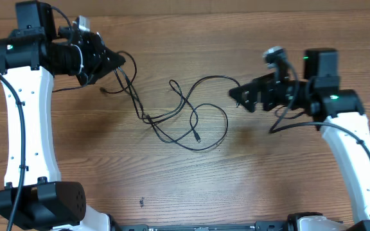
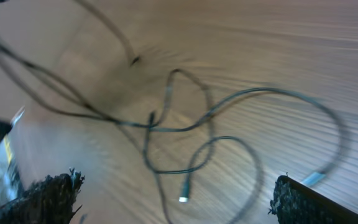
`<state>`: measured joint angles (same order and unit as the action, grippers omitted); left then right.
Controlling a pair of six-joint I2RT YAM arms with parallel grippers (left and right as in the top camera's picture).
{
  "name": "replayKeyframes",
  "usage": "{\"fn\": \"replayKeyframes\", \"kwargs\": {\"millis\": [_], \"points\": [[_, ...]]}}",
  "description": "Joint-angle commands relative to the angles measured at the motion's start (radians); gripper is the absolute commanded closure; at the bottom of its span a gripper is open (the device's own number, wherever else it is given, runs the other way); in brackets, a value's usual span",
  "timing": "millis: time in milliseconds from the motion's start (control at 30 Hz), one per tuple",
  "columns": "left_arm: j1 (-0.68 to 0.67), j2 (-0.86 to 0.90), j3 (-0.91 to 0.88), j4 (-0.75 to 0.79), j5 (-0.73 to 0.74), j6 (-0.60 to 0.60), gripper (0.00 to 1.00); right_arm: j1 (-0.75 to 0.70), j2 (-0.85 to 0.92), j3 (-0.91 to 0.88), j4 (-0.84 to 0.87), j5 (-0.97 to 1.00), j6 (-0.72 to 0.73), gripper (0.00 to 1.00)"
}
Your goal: Untangle cables
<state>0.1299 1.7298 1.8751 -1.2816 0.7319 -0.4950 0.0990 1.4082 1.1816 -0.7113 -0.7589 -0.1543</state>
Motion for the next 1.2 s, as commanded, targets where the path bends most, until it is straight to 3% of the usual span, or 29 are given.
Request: {"fn": "replayKeyframes", "kwargs": {"millis": [0, 433, 467, 567, 700, 800, 867, 900, 933, 1000, 1167], "points": [[-0.036, -0.030, 0.022, -0.032, -0.188, 0.028, 0.96, 0.101, -0.023, -0.003, 0.008, 0.011, 0.000, 0.00], [-0.228, -0.030, 0.022, -0.050, -0.300, 0.027, 0.96, 0.490, -0.023, -0.003, 0.136, 0.354, 0.317, 0.00], [-0.241, -0.030, 0.022, -0.047, -0.344, 0.027, 0.91, 0.519, -0.023, -0.003, 0.148, 0.411, 0.343, 0.00], [-0.246, -0.030, 0.022, -0.058, -0.457, 0.018, 0.96, 0.550, -0.023, -0.003, 0.162, 0.470, 0.395, 0.00], [-0.243, -0.030, 0.022, -0.059, -0.373, 0.008, 0.95, 0.576, 0.000, -0.003, 0.225, 0.467, 0.394, 0.00], [-0.243, -0.030, 0.022, -0.051, -0.446, 0.009, 0.75, 0.581, 0.025, -0.003, 0.238, 0.467, 0.394, 0.00], [-0.243, -0.030, 0.021, -0.056, -0.694, 0.009, 0.12, 0.581, 0.053, -0.003, 0.236, 0.466, 0.396, 0.00], [-0.243, -0.030, 0.017, -0.061, -0.816, 0.008, 0.00, 0.581, 0.064, -0.003, 0.235, 0.465, 0.402, 0.00], [-0.241, -0.030, 0.011, -0.070, -0.943, 0.003, 0.00, 0.581, 0.076, -0.003, 0.232, 0.466, 0.414, 0.00], [-0.228, -0.028, 0.010, -0.104, -1.064, -0.020, 0.00, 0.581, 0.089, -0.003, 0.231, 0.466, 0.417, 0.00], [-0.183, -0.028, 0.010, -0.130, -1.078, -0.036, 0.00, 0.581, 0.090, -0.003, 0.242, 0.471, 0.411, 0.00]]}}
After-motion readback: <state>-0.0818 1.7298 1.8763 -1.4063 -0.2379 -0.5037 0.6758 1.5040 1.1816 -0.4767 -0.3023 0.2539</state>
